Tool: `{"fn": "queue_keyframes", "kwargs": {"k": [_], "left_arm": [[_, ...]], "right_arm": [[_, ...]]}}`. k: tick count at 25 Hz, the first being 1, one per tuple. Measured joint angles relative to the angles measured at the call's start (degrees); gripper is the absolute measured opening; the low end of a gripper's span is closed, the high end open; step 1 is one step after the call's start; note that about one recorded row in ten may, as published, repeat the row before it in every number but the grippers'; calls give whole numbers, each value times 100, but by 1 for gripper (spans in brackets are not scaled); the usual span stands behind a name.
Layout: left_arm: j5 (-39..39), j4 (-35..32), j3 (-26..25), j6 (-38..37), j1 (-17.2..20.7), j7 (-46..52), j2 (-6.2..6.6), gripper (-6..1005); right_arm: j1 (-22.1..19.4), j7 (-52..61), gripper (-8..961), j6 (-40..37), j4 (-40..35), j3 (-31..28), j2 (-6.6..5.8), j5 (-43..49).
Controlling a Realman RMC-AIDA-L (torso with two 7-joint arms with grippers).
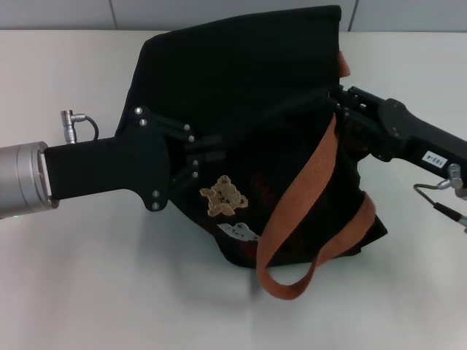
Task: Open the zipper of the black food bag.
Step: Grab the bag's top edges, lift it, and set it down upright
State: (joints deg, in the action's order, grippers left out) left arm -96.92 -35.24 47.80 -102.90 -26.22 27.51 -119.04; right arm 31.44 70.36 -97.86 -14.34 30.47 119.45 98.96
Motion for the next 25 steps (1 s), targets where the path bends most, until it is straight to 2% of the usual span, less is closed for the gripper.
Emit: {"fn": "queue_keyframes", "kwargs": {"k": [8,13,25], "left_arm": [[147,-14,-6,-17,23,-34,8,70],[153,-11,-9,1,-7,-61,5,70],[154,17,0,1,-13,-158,4,70]], "right_arm": [[-153,-85,511,137,114,9,2,-7],[-238,-85,455,112,151,1,0,-17],[-245,-82,433,-243,204,-7,-9,-6]]}}
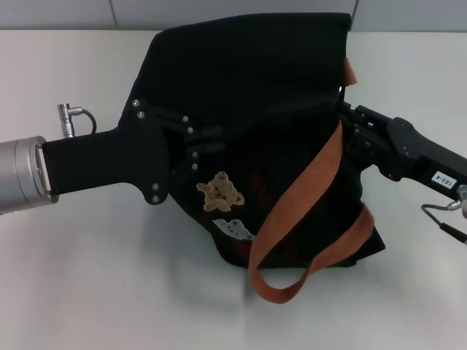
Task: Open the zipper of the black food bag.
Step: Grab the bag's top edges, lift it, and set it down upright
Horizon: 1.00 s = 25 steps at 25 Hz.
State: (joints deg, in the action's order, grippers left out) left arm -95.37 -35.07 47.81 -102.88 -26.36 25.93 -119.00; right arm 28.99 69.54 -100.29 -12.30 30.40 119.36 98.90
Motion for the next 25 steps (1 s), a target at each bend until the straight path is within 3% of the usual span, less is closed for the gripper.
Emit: {"fn": "queue_keyframes", "kwargs": {"k": [25], "left_arm": [[114,0,132,-22,49,-22,-1,71]], "right_arm": [[221,370,407,-22,-264,-60,-28,-80]]}}
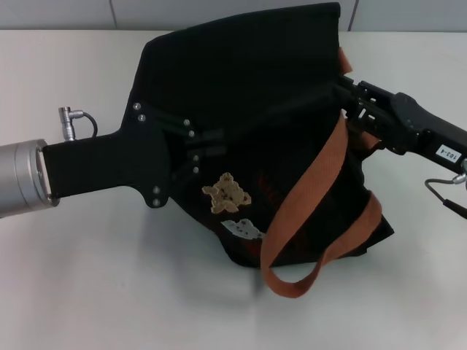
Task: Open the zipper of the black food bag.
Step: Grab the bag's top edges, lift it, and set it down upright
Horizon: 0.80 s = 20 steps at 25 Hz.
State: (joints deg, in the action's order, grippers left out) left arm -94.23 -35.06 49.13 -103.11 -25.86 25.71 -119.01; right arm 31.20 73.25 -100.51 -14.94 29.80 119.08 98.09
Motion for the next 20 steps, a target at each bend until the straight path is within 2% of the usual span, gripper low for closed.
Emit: {"fn": "queue_keyframes", "kwargs": {"k": [4,10,20], "left_arm": [[106,0,-4,-60,38,-22,4,71],[186,14,-19,-157,91,-234,-2,71],[336,159,1,-186,129,-595,-4,71]], "right_arm": [[49,19,406,8,-37,38,0,-1],[58,23,343,107,-30,30,3,-2],[132,328,152,298,-37,67,6,32]]}}
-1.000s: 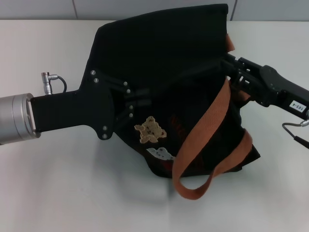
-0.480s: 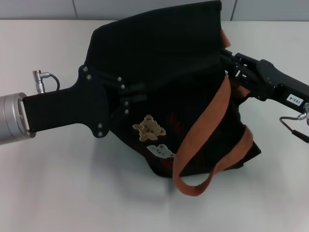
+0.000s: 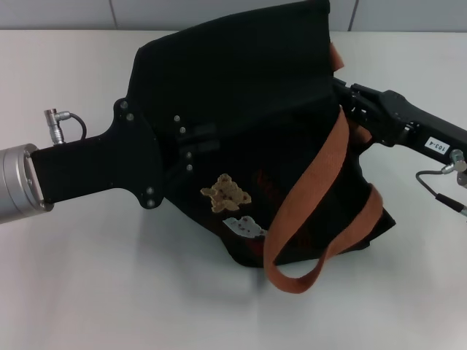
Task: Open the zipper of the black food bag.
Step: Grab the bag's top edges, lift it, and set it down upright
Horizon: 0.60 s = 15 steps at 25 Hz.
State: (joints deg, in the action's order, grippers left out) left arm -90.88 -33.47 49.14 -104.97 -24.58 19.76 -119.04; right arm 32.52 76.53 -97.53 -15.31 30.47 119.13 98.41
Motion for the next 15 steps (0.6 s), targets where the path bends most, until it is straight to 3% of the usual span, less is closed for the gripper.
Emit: {"fn": "queue_keyframes", "kwargs": {"k": [7,15], "left_arm": [[63,0,-38,14,14,-103,11,71],[142,-1,-35,-12,51,-104,13,71]], "right_arm": [[-18,153,92,-130,-17,20,-24,17],[-276,353,53,-451,-89,151,-185,47]]}}
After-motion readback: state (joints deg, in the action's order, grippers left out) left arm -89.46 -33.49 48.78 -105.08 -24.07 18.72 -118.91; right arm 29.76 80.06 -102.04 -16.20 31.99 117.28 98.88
